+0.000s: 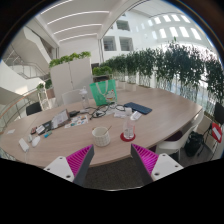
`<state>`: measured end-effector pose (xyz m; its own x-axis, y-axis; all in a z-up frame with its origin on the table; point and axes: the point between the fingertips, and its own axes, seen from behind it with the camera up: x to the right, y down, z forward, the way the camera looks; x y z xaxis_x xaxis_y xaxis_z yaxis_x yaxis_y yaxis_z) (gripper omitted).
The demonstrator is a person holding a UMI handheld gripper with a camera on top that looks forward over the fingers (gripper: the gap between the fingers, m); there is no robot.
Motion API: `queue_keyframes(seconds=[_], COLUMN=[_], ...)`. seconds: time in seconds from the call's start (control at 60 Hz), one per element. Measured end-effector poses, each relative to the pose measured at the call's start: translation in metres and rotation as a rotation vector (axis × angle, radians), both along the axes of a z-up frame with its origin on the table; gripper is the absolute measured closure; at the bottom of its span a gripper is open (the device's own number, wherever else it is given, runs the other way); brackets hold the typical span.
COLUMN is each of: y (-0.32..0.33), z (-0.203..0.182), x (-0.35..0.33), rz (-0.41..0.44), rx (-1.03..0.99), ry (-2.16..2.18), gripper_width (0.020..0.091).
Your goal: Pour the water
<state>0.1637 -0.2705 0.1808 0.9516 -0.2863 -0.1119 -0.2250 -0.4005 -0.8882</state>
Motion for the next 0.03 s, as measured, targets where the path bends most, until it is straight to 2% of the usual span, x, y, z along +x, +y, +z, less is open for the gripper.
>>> queue_keyframes(seconds=[0.033], y=[-0.007], z=[0.0069], x=[-0.0072], rz=[-0.003], rx=[-0.001], ry=[0.0], gripper_width=[0.0273])
